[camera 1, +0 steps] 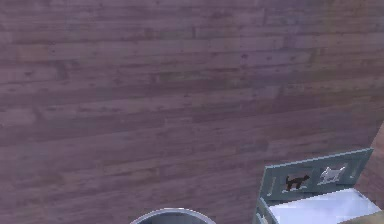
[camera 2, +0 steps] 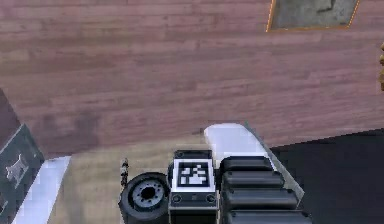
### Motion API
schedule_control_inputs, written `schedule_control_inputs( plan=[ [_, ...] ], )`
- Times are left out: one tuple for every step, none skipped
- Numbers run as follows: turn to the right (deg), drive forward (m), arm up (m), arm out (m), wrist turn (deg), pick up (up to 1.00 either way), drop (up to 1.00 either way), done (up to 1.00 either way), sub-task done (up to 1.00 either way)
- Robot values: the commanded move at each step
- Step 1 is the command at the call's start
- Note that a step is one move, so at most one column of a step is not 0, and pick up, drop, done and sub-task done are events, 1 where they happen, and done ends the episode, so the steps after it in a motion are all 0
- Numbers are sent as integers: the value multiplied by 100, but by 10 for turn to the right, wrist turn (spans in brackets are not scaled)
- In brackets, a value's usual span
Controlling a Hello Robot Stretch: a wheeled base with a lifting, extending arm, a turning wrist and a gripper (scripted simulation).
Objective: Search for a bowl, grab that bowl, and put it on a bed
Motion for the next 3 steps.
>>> schedule_control_inputs(
  plan=[
    [90, 0, 0, 0, 0, 0, 0, 0, 0],
    [0, 0, 0, 48, 0, 0, 0, 0, 0],
    [0, 0, 0, 0, 390, 0, 0, 0, 0]
  ],
)
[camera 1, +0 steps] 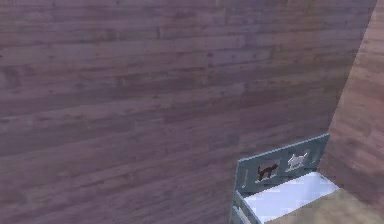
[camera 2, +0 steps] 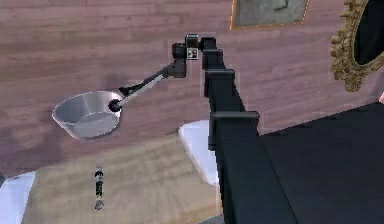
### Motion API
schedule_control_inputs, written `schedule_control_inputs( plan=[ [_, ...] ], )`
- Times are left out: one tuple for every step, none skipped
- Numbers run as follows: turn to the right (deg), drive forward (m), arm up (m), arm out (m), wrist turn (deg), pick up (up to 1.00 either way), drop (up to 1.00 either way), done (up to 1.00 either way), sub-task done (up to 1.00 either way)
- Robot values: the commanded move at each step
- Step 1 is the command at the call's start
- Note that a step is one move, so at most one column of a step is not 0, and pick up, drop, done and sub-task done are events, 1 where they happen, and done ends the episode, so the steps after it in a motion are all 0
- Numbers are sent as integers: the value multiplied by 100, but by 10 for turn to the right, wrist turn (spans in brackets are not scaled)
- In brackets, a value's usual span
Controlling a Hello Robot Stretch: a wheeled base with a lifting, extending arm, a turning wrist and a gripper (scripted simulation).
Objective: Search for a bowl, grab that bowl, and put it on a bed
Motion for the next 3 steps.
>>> schedule_control_inputs(
  plan=[
    [0, 0, -40, 0, 0, 0, 0, 0, 0],
    [0, 0, -32, 0, 0, 0, 0, 0, 0],
    [0, 0, 0, 0, 0, 0, 100, 0, 0]
  ],
)
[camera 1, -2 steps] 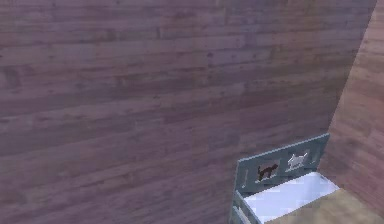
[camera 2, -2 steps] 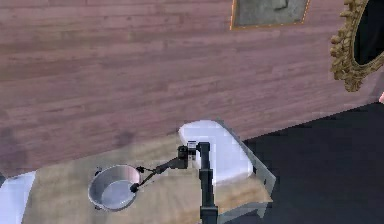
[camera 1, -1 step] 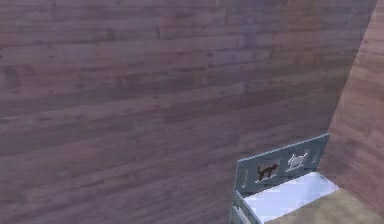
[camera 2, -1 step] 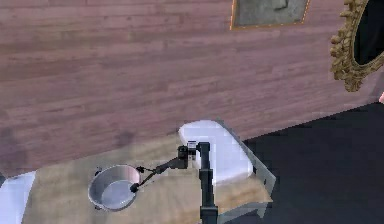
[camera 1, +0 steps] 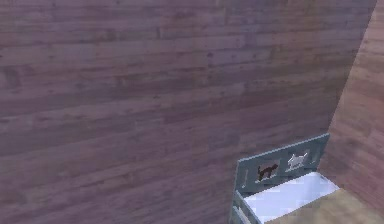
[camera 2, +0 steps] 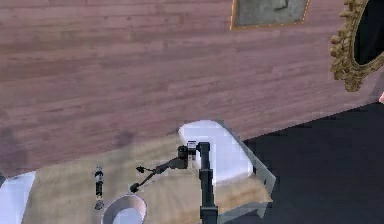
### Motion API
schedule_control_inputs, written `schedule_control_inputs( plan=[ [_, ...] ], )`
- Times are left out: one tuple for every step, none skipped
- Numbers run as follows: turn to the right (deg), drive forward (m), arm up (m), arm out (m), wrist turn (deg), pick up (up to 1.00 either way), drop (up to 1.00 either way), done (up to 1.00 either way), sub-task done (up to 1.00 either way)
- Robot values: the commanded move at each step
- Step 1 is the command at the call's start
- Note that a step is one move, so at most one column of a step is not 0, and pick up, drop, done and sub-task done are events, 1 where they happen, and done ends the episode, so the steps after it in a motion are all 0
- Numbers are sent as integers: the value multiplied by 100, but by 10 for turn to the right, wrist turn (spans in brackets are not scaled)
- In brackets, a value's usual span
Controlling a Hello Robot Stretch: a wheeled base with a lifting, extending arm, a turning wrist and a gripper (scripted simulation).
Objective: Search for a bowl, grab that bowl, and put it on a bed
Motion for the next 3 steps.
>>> schedule_control_inputs(
  plan=[
    [0, 0, 10, 0, 0, 0, 0, 0, 0],
    [0, 0, 0, -8, 0, 0, 0, 0, 0],
    [0, 0, 0, 0, 0, 0, 0, 100, 0]
  ],
)
